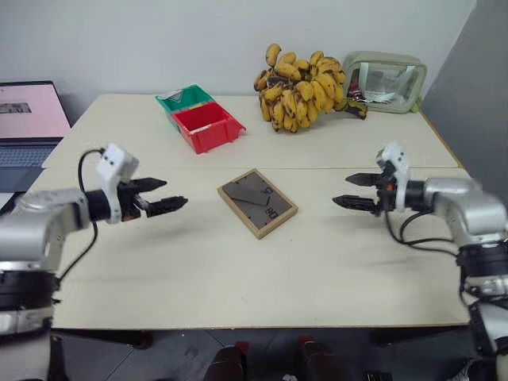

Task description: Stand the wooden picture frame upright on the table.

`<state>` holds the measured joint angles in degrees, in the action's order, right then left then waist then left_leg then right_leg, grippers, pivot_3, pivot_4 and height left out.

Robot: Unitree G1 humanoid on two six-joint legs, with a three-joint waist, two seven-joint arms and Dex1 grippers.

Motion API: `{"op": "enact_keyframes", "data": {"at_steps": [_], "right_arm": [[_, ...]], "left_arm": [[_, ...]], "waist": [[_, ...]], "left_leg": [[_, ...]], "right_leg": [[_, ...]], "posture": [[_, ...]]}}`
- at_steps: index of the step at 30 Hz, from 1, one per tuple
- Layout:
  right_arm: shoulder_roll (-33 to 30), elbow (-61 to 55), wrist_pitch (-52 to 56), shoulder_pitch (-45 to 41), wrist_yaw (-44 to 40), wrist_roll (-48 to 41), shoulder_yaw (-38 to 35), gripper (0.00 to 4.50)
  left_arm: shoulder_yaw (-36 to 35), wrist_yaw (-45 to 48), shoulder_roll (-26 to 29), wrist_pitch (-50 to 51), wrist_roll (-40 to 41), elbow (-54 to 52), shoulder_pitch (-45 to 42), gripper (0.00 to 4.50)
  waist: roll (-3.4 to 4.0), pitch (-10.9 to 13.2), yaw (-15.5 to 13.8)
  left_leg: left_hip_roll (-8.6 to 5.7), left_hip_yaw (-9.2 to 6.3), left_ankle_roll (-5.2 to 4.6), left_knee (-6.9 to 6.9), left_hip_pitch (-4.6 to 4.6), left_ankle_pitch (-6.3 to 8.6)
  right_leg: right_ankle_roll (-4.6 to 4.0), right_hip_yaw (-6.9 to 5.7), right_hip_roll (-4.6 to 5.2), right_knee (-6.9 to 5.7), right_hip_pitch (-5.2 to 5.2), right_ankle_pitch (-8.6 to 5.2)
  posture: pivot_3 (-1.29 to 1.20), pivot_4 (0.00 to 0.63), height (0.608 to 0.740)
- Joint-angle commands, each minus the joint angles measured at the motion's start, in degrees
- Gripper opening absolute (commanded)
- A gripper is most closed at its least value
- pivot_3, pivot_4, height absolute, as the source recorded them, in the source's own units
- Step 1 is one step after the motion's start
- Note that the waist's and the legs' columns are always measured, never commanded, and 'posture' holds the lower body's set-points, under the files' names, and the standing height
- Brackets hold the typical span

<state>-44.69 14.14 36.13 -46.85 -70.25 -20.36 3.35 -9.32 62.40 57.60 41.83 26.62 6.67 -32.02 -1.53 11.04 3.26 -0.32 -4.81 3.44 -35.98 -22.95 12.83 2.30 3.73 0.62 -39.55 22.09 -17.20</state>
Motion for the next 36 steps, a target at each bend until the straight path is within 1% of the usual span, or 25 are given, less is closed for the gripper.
{"op": "enact_keyframes", "data": {"at_steps": [1, 9, 11, 12, 13, 14, 16, 19, 20, 21, 23, 25, 26, 29, 31, 33, 36], "right_arm": [[0.44, 3.43, -1.77, -2.31, -2.27, 0.80, 0.98, 4.45], [2.87, 9.24, -5.67, -4.87, -2.30, 3.58, 1.96, 4.45], [4.11, 11.15, -6.69, -6.05, -1.27, 4.07, 1.74, 4.45], [5.27, 12.96, -7.42, -7.02, 0.53, 4.63, 1.48, 4.45], [6.51, 14.68, -8.17, -7.94, 1.72, 5.13, 1.52, 4.09], [7.56, 16.03, -9.21, -8.61, 2.31, 5.64, 1.76, 3.98], [10.68, 20.03, -11.40, -10.14, 4.79, 6.73, 1.84, 3.52], [15.18, 27.15, -15.65, -12.61, 8.64, 9.18, 2.27, 2.95], [16.40, 29.67, -17.36, -13.47, 9.52, 10.17, 2.48, 2.61], [17.79, 32.09, -18.91, -14.27, 10.39, 11.03, 2.68, 2.46], [20.20, 36.52, -21.56, -15.84, 10.89, 12.74, 3.41, 1.92], [21.94, 39.85, -24.45, -16.82, 10.78, 14.66, 4.42, 1.35], [22.47, 41.30, -25.42, -17.30, 10.72, 15.22, 4.53, 1.19], [24.96, 46.56, -29.22, -18.59, 12.72, 17.70, 5.24, 0.51], [27.48, 50.45, -30.85, -19.44, 15.92, 19.08, 5.08, 0.01], [30.14, 53.30, -32.97, -19.99, 20.10, 21.31, 5.77, 0.00], [32.76, 55.09, -34.43, -20.57, 21.63, 22.63, 5.65, 0.00]], "left_arm": [[0.74, 2.18, 0.76, -1.00, -0.09, 0.13, -0.81, 4.50], [-0.53, -1.52, -1.76, -0.03, 0.13, 0.72, -1.76, 4.50], [-1.45, -3.51, -2.98, 0.29, 0.43, 1.15, -1.82, 4.50], [-1.86, -5.39, -3.81, 0.06, -0.05, 1.67, -1.77, 4.50], [-2.37, -7.93, -5.05, -1.31, -1.02, 2.30, -1.65, 4.15], [-2.95, -9.99, -6.21, -2.76, -1.70, 2.80, -1.57, 4.02], [-5.21, -14.37, -9.61, -3.49, -1.09, 2.94, -1.50, 3.61], [-6.65, -19.18, -13.91, -3.58, -0.66, 1.26, -0.83, 3.06], [-6.67, -20.77, -15.14, -3.60, -0.97, 0.64, -0.61, 2.78], [-6.63, -22.47, -16.64, -3.41, -1.12, -0.58, 0.05, 2.64], [-5.97, -25.26, -18.81, -2.87, -1.71, -2.29, 1.39, 2.18], [-5.20, -27.05, -19.88, -2.03, -2.44, -3.24, 2.95, 1.69], [-4.95, -27.66, -20.10, -1.80, -2.76, -3.35, 3.35, 1.57], [-3.53, -29.34, -22.10, -2.36, -3.66, -2.51, 4.74, 0.99], [-2.69, -31.35, -25.10, -3.12, -4.24, -0.58, 4.55, 0.52], [-0.31, -34.09, -27.90, -3.11, -6.71, 3.06, 2.05, 0.05], [3.54, -34.95, -31.10, -3.59, -9.02, 5.79, -0.72, 0.05]], "waist": [[-0.01, -0.01, 0.00], [-0.02, 0.01, -0.01], [-0.02, 0.01, 0.04], [-0.02, 0.01, 0.05], [-0.02, 0.01, 0.15], [-0.02, 0.01, 0.19], [-0.02, 0.00, 0.13], [-0.03, 0.00, 0.09], [-0.03, 0.00, 0.05], [-0.03, 0.00, 0.05], [-0.03, 0.00, 0.05], [-0.03, 0.00, 0.08], [-0.03, 0.00, 0.09], [-0.03, 0.00, 0.09], [-0.03, -0.01, 0.08], [-0.04, -0.01, 0.08], [-0.04, -0.01, 0.10]], "left_leg": [[0.00, 0.00, 0.00, 0.01, 0.00, 0.00], [0.00, 0.01, 0.00, -0.02, -0.20, 0.00], [-0.01, 0.03, 0.00, -0.02, -0.20, 0.00], [-0.01, 0.04, 0.00, -0.02, -0.19, 0.00], [0.00, 0.03, 0.00, -0.03, -0.18, 0.00], [0.01, 0.03, 0.00, -0.04, -0.17, 0.00], [0.01, 0.02, 0.00, -0.06, -0.14, 0.00], [-0.01, 0.02, 0.01, -0.07, -0.16, -0.01], [-0.04, 0.02, 0.01, -0.08, -0.16, -0.01], [-0.05, 0.02, 0.01, -0.08, -0.17, -0.01], [-0.09, 0.04, 0.01, -0.08, -0.17, -0.01], [-0.09, 0.04, 0.01, -0.08, -0.18, -0.01], [-0.09, 0.04, 0.01, -0.08, -0.18, -0.01], [-0.09, 0.01, 0.02, -0.08, -0.17, -0.01], [-0.11, 0.04, 0.02, -0.08, -0.12, -0.01], [-0.10, 0.04, 0.02, -0.10, -0.10, -0.01], [-0.11, 0.02, 0.04, -0.13, -0.10, -0.02]], "right_leg": [[0.00, 0.00, 0.00, 0.01, -0.01, 0.00], [-0.01, 0.03, 0.03, -0.02, 0.20, 0.00], [-0.01, 0.03, 0.07, -0.01, 0.20, 0.00], [0.00, 0.04, 0.09, -0.02, 0.20, 0.00], [0.00, 0.03, 0.11, -0.03, 0.19, 0.00], [0.00, 0.04, 0.12, -0.05, 0.20, 0.00], [-0.01, 0.04, 0.23, -0.12, 0.19, 0.00], [-0.01, 0.01, 0.32, -0.13, 0.20, 0.01], [-0.01, 0.00, 0.34, -0.14, 0.20, 0.01], [-0.01, 0.00, 0.36, -0.14, 0.21, 0.01], [0.00, 0.01, 0.42, -0.15, 0.22, 0.02], [0.00, 0.01, 0.43, -0.14, 0.23, 0.02], [0.00, 0.01, 0.43, -0.15, 0.23, 0.02], [0.00, -0.02, 0.42, -0.20, 0.23, 0.02], [0.00, 0.01, 0.43, -0.23, 0.21, 0.02], [0.00, 0.01, 0.43, -0.29, 0.20, 0.02], [0.00, -0.01, 0.42, -0.37, 0.22, 0.02]], "posture": [[0.00, 0.150, 0.740], [0.00, 0.150, 0.740], [0.00, 0.150, 0.740], [0.00, 0.150, 0.740], [0.00, 0.150, 0.740], [0.00, 0.150, 0.740], [0.00, 0.150, 0.740], [0.00, 0.150, 0.740], [0.00, 0.150, 0.740], [0.00, 0.150, 0.740], [0.00, 0.150, 0.740], [0.00, 0.150, 0.740], [0.00, 0.150, 0.740], [0.00, 0.150, 0.740], [0.00, 0.150, 0.740], [0.00, 0.150, 0.740], [0.00, 0.150, 0.740]]}}
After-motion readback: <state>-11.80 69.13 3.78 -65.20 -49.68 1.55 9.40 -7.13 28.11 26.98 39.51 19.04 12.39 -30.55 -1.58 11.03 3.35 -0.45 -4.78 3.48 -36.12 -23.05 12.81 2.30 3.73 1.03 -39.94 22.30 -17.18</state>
